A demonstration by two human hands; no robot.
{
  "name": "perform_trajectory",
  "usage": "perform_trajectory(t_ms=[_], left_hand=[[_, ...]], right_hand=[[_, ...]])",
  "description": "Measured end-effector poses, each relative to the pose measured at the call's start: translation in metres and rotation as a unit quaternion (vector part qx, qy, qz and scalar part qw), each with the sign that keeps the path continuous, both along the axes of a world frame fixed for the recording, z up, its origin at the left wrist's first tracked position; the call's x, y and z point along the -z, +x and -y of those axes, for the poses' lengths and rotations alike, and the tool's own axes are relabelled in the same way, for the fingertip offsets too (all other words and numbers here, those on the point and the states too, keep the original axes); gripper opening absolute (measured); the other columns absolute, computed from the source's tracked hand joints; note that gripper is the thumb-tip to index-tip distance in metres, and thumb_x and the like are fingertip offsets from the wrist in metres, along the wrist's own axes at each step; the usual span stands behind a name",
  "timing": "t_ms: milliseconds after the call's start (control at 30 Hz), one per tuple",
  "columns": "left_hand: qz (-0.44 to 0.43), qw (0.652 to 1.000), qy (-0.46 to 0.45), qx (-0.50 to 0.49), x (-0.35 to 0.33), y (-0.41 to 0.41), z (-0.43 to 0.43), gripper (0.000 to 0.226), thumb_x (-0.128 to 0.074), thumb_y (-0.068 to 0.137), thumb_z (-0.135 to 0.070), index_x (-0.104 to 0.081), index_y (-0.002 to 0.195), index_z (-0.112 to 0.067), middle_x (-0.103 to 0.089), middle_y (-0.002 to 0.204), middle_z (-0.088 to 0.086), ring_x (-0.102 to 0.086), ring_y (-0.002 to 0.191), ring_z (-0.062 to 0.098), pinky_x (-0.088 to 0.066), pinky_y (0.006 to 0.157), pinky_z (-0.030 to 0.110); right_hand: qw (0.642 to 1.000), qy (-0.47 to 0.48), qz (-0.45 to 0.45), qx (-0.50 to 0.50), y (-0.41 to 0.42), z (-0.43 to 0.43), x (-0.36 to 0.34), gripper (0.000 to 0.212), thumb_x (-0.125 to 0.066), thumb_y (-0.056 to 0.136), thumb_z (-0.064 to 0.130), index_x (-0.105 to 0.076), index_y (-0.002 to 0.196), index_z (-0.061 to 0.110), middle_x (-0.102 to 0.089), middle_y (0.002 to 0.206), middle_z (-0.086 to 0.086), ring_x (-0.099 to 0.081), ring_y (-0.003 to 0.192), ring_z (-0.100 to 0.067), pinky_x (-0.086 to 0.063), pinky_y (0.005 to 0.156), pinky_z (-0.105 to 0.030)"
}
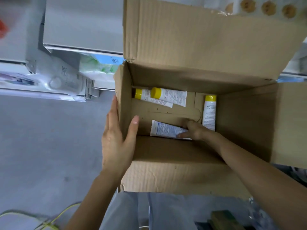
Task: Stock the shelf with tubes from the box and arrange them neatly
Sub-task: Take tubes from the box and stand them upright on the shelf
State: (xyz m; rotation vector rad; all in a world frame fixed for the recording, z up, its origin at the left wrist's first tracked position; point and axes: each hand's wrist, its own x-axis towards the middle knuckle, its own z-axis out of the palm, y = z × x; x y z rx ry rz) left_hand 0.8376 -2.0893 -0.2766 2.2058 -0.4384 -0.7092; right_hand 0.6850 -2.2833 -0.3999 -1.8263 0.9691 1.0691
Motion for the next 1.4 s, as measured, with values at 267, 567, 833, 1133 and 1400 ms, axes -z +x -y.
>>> perform_trajectory(t_ms=[267,567,833,1133,1400], left_hand=[[-0.024,0.998,-0.049,0.023,-0.016,0.002,0.002,0.061,-0.038,0.089,-0.053,-0.007,0.141,-0.055,-0.022,0.152,-0.015,-0.027,0.136,-0.002,-0.024,0.095,0.004],[-0.080,0.993,-0.080,0.011,-0.061,0.008,0.012,0.069,-0.032,0.084,-0.060,-0.032,0.145,-0.027,-0.033,0.149,-0.014,-0.027,0.135,-0.006,-0.022,0.110,0.010],[-0.248,0.933,-0.230,-0.121,-0.101,0.014,0.012,0.031,-0.056,0.089,-0.032,-0.058,0.114,-0.013,-0.072,0.103,0.005,-0.068,0.097,0.016,-0.055,0.076,0.030],[-0.260,0.915,-0.207,-0.230,-0.067,0.053,-0.015,0.018,-0.045,0.094,-0.023,-0.061,0.100,-0.019,-0.074,0.087,0.005,-0.070,0.082,0.020,-0.058,0.072,0.029],[-0.293,0.900,-0.204,-0.250,-0.045,0.061,-0.022,0.019,-0.043,0.096,-0.024,-0.062,0.099,-0.019,-0.074,0.084,0.004,-0.071,0.078,0.016,-0.057,0.062,0.025]], right_hand=[[0.994,0.053,0.043,0.088,0.009,0.009,-0.056,0.031,-0.066,0.083,0.042,-0.064,0.085,0.012,-0.063,0.087,-0.010,-0.059,0.086,-0.024,-0.040,0.069,-0.031],[0.881,0.229,0.176,0.376,0.013,-0.027,-0.186,0.032,-0.065,0.079,0.031,-0.059,0.103,0.011,-0.067,0.097,-0.001,-0.064,0.089,-0.012,-0.052,0.076,-0.022],[0.834,0.287,0.291,0.371,0.064,-0.086,-0.216,0.031,-0.068,0.083,0.024,-0.061,0.111,0.014,-0.067,0.111,-0.008,-0.062,0.107,-0.021,-0.052,0.088,-0.029],[0.692,0.222,0.130,0.674,0.069,-0.032,-0.104,0.045,-0.062,0.088,0.015,-0.049,0.127,-0.004,-0.059,0.124,-0.021,-0.061,0.110,-0.028,-0.050,0.088,-0.033],[0.615,0.210,0.116,0.751,0.124,-0.041,-0.044,0.036,-0.060,0.090,0.015,-0.051,0.120,-0.002,-0.051,0.132,-0.022,-0.052,0.123,-0.028,-0.046,0.095,-0.035]])
